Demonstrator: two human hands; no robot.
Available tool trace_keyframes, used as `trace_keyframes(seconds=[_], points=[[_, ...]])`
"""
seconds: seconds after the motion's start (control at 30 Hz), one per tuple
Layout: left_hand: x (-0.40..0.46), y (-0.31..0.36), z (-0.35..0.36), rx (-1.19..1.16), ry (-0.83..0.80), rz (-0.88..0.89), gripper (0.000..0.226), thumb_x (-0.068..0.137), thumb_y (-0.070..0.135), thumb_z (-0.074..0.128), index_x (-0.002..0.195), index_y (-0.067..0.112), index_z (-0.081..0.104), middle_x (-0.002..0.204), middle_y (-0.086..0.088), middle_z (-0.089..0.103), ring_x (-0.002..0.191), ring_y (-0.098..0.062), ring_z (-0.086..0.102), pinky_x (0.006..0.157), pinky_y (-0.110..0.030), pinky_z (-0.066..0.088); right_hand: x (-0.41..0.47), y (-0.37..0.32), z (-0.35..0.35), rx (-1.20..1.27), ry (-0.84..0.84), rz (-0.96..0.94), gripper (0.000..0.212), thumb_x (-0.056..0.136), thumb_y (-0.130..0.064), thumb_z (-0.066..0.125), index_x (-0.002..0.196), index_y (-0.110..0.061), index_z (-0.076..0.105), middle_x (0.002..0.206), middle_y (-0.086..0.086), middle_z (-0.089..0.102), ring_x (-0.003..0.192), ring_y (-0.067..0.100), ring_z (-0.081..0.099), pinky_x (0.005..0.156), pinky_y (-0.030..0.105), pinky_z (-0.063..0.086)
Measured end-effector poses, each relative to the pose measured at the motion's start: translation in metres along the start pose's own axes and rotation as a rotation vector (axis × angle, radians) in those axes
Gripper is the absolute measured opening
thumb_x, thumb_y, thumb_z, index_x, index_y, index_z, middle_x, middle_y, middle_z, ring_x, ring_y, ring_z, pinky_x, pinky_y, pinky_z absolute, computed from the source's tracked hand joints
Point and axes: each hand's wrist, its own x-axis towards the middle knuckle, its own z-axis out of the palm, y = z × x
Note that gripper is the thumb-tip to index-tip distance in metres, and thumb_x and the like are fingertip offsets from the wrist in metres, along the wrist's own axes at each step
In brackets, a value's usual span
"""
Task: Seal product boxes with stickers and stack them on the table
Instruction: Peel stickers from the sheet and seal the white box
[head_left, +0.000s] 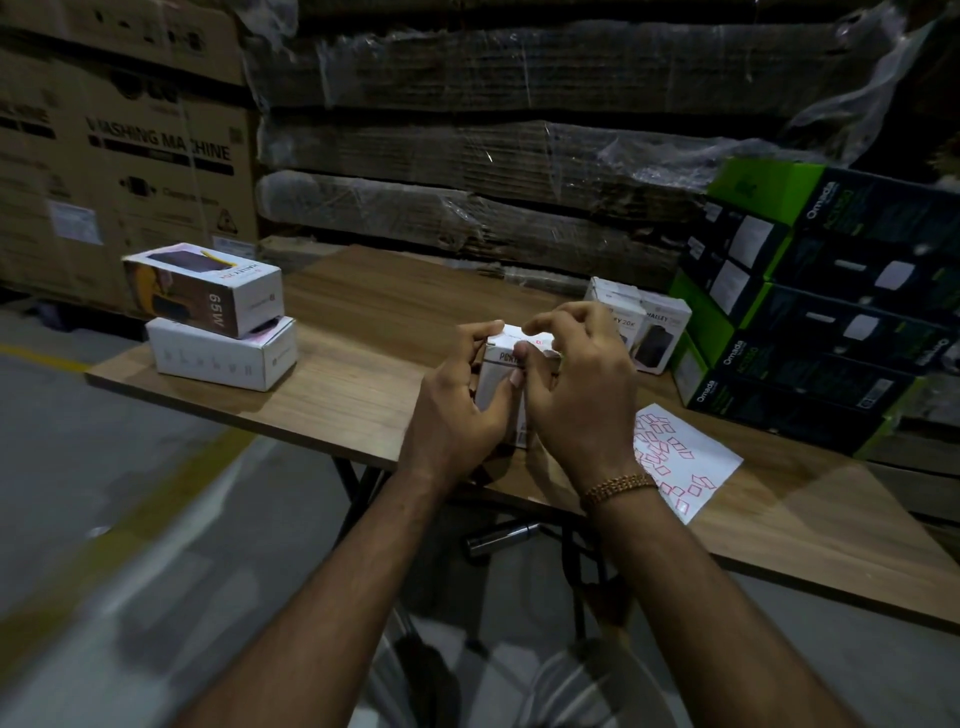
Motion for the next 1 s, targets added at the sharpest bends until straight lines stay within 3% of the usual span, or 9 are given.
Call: trace_keyframes(seconds=[0.1,0.23,0.37,0.43,0.53,0.67,0.73,0.87,1.0], points=[[0.000,0.000,0.000,-0.020,-0.005,-0.014,0.052,0.102,0.026,0.071,0.148,0.028,0.048,0.119,0.006,0.072,0.096,-0.005,0.075,0.069,-0.027,0.064,-0.001,0.005,-0.002,0.061,-0.023,-0.008,0.022,0.095,-0.025,0.077,0.115,-0.018,0.070,0.120,-0.001,0.057,0.101,0.014,0.059,0.077,0.029,0.055],[-0.001,0.000,0.000,-0.048,-0.053,-0.074,0.054,0.105,0.029,0.066,0.153,0.038,0.043,0.128,0.003,0.067,0.102,-0.007,0.076,0.066,-0.034,0.067,-0.007,0.014,-0.010,0.278,-0.050,0.128,0.033,0.095,-0.018,0.077,0.125,-0.017,0.065,0.131,-0.001,0.053,0.114,0.006,0.058,0.076,0.017,0.059],[-0.001,0.002,0.000,-0.059,-0.132,-0.113,0.075,0.108,0.024,0.061,0.165,0.051,0.020,0.138,0.013,0.061,0.109,-0.001,0.072,0.074,-0.029,0.066,-0.023,0.026,-0.013,0.297,-0.239,0.244,0.068,0.093,-0.018,0.079,0.152,-0.027,0.048,0.143,-0.009,0.053,0.122,-0.001,0.054,0.089,0.014,0.056],[-0.001,0.001,0.001,-0.039,-0.122,-0.132,0.079,0.108,0.025,0.063,0.167,0.047,0.015,0.139,0.016,0.059,0.109,0.000,0.072,0.075,-0.025,0.065,-0.030,0.029,-0.013,0.341,-0.338,0.290,0.090,0.093,-0.017,0.080,0.164,-0.037,0.029,0.140,-0.015,0.052,0.117,-0.008,0.056,0.084,0.005,0.051],[0.003,-0.005,0.001,-0.043,-0.050,-0.192,0.053,0.105,0.029,0.067,0.147,0.028,0.036,0.140,0.004,0.066,0.112,-0.009,0.073,0.073,-0.026,0.066,-0.033,0.031,-0.012,0.379,-0.354,0.324,0.099,0.093,-0.014,0.079,0.166,-0.042,0.018,0.143,-0.013,0.052,0.126,0.000,0.057,0.088,0.007,0.053],[0.006,-0.010,0.001,-0.023,-0.034,-0.234,0.037,0.102,0.039,0.069,0.130,0.026,0.049,0.126,0.004,0.071,0.111,-0.005,0.072,0.078,-0.031,0.067,-0.032,0.030,-0.008,0.475,-0.295,0.370,0.080,0.091,-0.012,0.081,0.152,-0.033,0.035,0.150,-0.003,0.056,0.130,0.010,0.062,0.092,0.030,0.063],[0.007,-0.011,0.000,-0.038,-0.028,-0.276,0.038,0.101,0.044,0.068,0.131,0.026,0.052,0.125,0.005,0.072,0.110,-0.005,0.072,0.079,-0.032,0.067,-0.033,0.030,-0.009,0.465,-0.301,0.349,0.075,0.090,-0.018,0.082,0.150,-0.033,0.040,0.150,-0.008,0.056,0.131,0.005,0.059,0.095,0.027,0.061],[0.009,-0.016,-0.005,-0.104,0.025,-0.380,0.039,0.100,0.048,0.070,0.131,0.025,0.062,0.126,0.002,0.073,0.109,-0.010,0.074,0.076,-0.037,0.068,-0.037,0.036,-0.013,0.436,-0.362,0.313,0.095,0.081,-0.033,0.092,0.158,-0.045,0.039,0.146,-0.023,0.051,0.128,-0.011,0.051,0.093,0.013,0.053],[0.010,-0.018,-0.005,-0.144,-0.037,-0.420,0.044,0.099,0.049,0.072,0.136,0.025,0.069,0.122,0.004,0.076,0.108,-0.013,0.076,0.078,-0.042,0.068,-0.044,0.045,-0.004,0.377,-0.333,0.284,0.090,0.086,-0.036,0.087,0.161,-0.040,0.039,0.139,-0.017,0.048,0.126,-0.001,0.055,0.096,0.017,0.053]])
